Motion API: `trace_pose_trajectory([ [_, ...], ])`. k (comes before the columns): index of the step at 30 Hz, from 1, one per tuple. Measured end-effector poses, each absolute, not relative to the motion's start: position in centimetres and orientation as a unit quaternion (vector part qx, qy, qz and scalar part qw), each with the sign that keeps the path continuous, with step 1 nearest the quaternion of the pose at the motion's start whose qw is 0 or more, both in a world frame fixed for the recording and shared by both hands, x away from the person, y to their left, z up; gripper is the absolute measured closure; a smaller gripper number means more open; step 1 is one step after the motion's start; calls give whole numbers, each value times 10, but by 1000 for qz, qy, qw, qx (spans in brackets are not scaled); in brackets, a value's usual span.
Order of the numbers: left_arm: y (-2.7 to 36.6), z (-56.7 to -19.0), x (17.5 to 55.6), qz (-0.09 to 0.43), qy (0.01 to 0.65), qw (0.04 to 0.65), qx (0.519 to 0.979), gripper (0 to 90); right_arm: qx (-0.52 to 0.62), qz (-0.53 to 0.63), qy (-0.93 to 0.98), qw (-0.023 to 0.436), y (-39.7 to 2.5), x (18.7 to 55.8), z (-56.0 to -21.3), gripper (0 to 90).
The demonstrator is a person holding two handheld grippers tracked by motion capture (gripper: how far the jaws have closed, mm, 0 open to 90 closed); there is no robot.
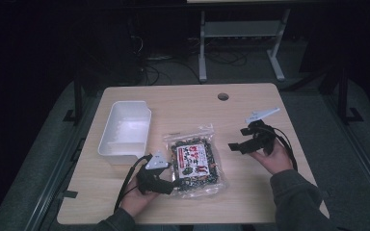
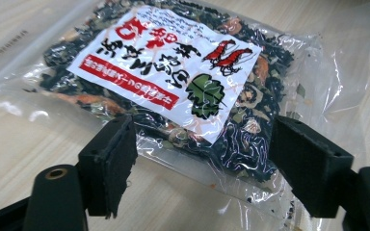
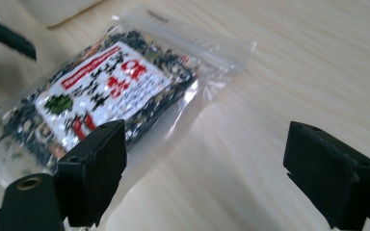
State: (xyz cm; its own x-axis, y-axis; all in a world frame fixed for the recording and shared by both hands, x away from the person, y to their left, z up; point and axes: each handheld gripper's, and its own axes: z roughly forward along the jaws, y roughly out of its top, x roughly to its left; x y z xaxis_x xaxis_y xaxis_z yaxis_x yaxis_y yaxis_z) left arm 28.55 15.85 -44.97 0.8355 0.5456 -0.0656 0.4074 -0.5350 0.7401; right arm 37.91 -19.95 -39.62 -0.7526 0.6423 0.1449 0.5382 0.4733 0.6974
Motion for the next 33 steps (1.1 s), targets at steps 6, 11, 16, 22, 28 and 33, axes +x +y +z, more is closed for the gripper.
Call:
trace_pose_trajectory([
  [6, 158, -453, 289, 80, 275, 390, 875, 330, 338, 358, 868, 63, -177, 409, -389, 153],
  [11, 156, -455, 289, 75, 270, 377, 883, 366, 336, 349, 873, 57, -157, 431, -386, 165],
  [16, 156, -456, 289, 77, 270, 375, 884, 373, 334, 332, 881, 47, -139, 451, -389, 196],
  [22, 155, -456, 288, 83, 266, 371, 886, 384, 347, 313, 884, 31, -126, 471, -402, 226],
  [28, 155, -456, 288, 85, 264, 369, 887, 390, 363, 296, 883, 17, -117, 490, -419, 301],
  [33, 155, -456, 288, 85, 263, 369, 887, 393, 379, 283, 881, 4, -117, 499, -434, 366],
])
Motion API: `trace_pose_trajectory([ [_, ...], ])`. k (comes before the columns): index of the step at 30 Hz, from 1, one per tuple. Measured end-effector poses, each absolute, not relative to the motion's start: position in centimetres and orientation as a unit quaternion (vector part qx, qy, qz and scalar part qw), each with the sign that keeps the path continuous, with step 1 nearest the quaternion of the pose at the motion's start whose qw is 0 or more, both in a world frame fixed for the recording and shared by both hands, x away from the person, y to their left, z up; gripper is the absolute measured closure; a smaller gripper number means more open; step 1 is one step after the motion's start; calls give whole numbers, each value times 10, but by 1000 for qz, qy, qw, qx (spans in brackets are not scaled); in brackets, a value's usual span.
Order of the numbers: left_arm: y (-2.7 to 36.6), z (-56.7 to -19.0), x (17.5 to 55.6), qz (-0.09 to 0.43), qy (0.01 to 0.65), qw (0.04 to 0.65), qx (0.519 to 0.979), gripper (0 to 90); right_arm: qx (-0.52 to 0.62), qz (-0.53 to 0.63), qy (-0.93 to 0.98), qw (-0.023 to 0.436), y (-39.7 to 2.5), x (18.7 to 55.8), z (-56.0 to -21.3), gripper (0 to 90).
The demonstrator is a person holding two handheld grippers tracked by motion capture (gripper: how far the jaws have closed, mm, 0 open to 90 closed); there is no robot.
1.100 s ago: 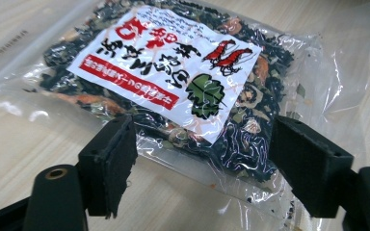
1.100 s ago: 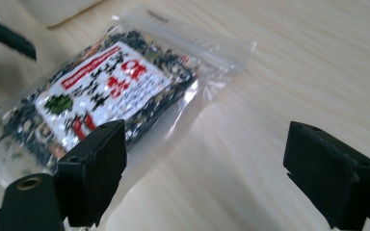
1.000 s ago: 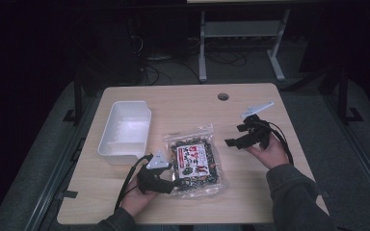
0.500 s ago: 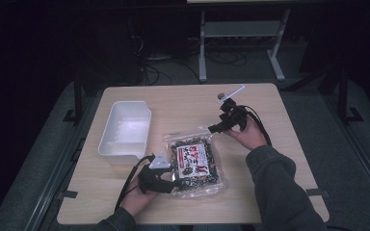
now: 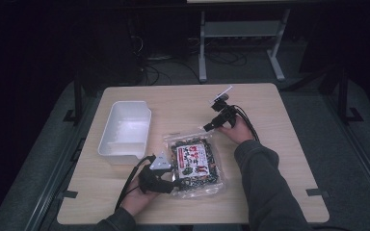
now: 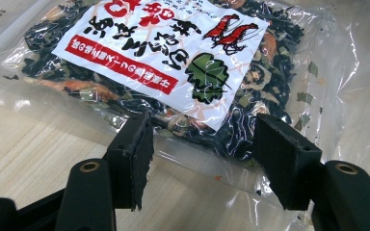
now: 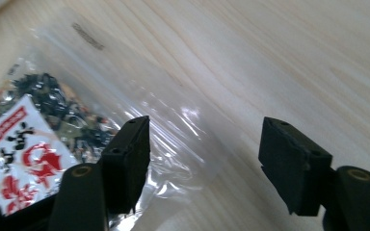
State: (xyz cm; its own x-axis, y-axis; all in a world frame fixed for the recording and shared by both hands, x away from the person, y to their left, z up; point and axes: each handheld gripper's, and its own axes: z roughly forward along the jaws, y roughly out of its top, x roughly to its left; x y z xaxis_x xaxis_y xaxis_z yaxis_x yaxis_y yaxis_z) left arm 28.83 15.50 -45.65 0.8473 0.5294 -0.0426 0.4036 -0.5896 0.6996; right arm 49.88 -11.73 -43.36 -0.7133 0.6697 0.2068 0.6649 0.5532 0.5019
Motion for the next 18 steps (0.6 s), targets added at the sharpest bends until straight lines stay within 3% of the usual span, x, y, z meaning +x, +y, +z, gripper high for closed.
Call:
trace_pose_trajectory([
  [9, 155, -457, 289, 85, 263, 370, 887, 399, 394, 302, 867, -32, -122, 508, -446, 523],
  [15, 155, -457, 289, 87, 262, 371, 887, 401, 388, 297, 871, -39, -121, 508, -449, 713],
  [16, 155, -457, 289, 87, 262, 371, 887, 401, 388, 297, 871, -39, -121, 508, -449, 713],
  [17, 155, -458, 289, 88, 262, 371, 887, 400, 388, 297, 872, -38, -123, 508, -448, 797],
  [18, 155, -457, 289, 87, 262, 372, 886, 400, 388, 298, 871, -38, -124, 508, -447, 822],
])
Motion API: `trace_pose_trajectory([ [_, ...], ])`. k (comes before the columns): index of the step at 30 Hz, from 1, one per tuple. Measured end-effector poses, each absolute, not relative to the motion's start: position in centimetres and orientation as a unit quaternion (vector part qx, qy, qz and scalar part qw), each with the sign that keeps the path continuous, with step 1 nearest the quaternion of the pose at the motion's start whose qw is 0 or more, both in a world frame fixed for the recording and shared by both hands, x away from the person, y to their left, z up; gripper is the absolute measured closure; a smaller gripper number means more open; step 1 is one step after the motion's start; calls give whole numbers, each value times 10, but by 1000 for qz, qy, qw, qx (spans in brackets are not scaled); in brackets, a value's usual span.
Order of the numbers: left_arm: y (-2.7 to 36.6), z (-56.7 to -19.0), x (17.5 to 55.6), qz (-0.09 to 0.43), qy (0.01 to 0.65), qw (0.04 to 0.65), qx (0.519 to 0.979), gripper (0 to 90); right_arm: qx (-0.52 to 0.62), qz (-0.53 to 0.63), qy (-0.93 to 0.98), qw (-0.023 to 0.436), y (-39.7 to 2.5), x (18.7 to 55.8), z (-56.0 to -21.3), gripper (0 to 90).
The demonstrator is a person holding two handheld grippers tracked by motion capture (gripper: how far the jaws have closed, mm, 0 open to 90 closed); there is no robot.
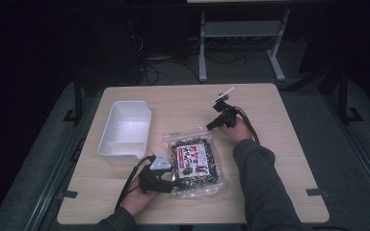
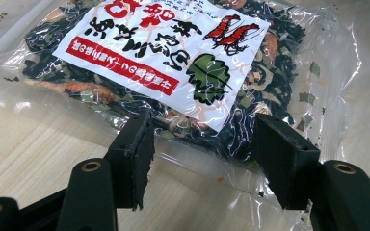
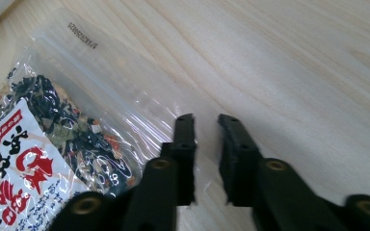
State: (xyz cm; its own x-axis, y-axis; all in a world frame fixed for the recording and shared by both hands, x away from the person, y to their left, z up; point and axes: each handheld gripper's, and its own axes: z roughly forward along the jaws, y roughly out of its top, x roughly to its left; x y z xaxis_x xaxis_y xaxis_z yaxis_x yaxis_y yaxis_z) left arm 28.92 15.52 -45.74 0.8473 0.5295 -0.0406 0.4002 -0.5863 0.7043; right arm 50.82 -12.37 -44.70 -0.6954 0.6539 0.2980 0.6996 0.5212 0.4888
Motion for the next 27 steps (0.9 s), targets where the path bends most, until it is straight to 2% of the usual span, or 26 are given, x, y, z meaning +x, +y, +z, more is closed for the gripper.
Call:
trace_pose_trajectory([
  [2, 155, -457, 289, 86, 264, 373, 885, 399, -388, -306, -869, 40, -127, 508, -443, 881],
  [4, 156, -457, 290, 85, 264, 374, 885, 395, -384, -314, -867, 45, -131, 507, -440, 896],
  [10, 159, -454, 290, 84, 281, 384, 875, 348, -374, -313, -872, 39, -140, 498, -429, 900],
  [17, 163, -449, 292, 81, 303, 413, 855, 241, -355, -346, -868, 13, -158, 478, -400, 900],
  [27, 167, -448, 302, 57, 331, 437, 835, 208, -337, -387, -858, -18, -187, 445, -369, 900],
])
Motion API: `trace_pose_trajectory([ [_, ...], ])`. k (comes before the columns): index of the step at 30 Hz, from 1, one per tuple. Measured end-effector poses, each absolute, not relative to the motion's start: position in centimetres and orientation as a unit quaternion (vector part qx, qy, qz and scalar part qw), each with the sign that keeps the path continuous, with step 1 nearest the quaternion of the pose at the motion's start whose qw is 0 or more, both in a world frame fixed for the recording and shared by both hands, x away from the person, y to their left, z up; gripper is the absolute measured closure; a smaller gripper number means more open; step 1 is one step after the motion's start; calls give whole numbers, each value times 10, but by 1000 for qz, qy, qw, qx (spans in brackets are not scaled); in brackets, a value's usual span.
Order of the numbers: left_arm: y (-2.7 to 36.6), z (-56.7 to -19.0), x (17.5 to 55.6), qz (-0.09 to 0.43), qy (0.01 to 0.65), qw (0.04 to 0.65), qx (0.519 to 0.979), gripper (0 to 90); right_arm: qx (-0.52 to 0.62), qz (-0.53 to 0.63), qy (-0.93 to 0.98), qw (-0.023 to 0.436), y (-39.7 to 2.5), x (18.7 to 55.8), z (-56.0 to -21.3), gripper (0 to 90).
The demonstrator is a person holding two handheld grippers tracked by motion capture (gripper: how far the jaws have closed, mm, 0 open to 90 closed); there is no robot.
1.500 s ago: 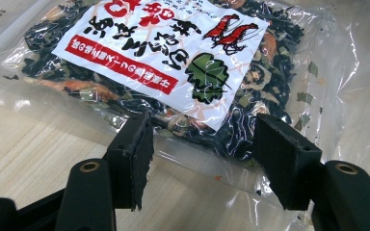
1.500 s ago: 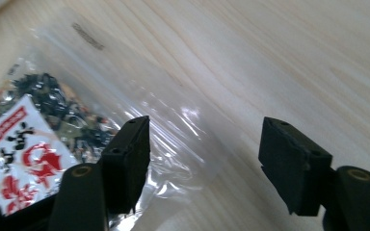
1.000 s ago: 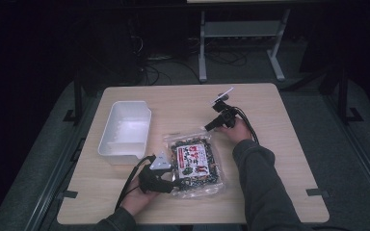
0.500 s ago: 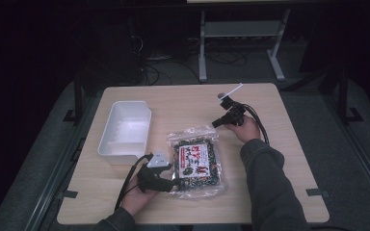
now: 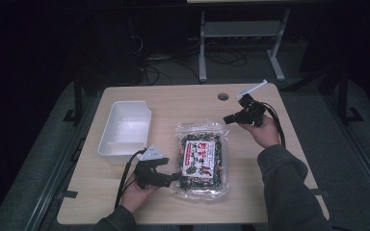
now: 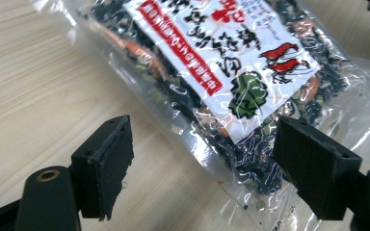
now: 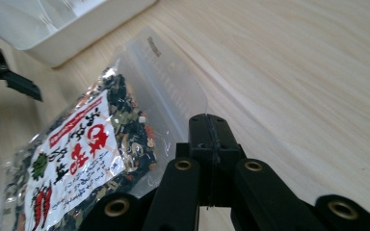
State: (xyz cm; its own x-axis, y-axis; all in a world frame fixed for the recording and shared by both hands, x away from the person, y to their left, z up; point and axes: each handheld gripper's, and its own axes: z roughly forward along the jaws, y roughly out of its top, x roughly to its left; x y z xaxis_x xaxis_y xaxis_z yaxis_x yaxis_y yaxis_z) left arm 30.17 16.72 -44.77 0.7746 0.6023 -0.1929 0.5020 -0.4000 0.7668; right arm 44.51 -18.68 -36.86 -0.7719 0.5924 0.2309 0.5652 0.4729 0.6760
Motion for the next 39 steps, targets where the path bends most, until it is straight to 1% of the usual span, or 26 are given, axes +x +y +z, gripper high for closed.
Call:
trace_pose_trajectory([
  [7, 158, -453, 315, 23, 336, 456, 823, 204, 322, 413, 851, 32, -201, 426, -347, 900],
  [10, 155, -455, 321, 16, 340, 452, 824, 202, 314, 421, 850, 39, -207, 418, -339, 900],
  [15, 149, -454, 330, -2, 333, 463, 821, 205, 302, 434, 848, 46, -216, 407, -326, 900],
  [18, 147, -459, 336, -34, 329, 490, 807, 258, 293, 439, 848, 52, -219, 401, -319, 900],
  [21, 142, -461, 341, -64, 321, 481, 814, 265, 287, 439, 850, 56, -221, 396, -314, 900],
  [24, 135, -458, 345, -74, 313, 482, 815, 270, 284, 442, 849, 53, -223, 394, -313, 900],
  [27, 132, -454, 348, -87, 309, 483, 815, 328, 278, 451, 847, 53, -222, 392, -311, 900],
  [28, 131, -453, 349, -89, 309, 484, 814, 361, 276, 453, 846, 54, -222, 391, -309, 900],
  [30, 134, -452, 350, -96, 303, 493, 810, 466, 274, 457, 844, 58, -222, 390, -307, 900],
  [34, 136, -447, 349, -101, 292, 507, 805, 593, 276, 463, 840, 59, -225, 389, -306, 900],
  [37, 137, -444, 346, -103, 282, 513, 804, 673, 277, 464, 839, 62, -227, 388, -305, 900],
  [39, 138, -441, 344, -95, 276, 514, 807, 700, 277, 468, 837, 65, -228, 386, -303, 900],
])
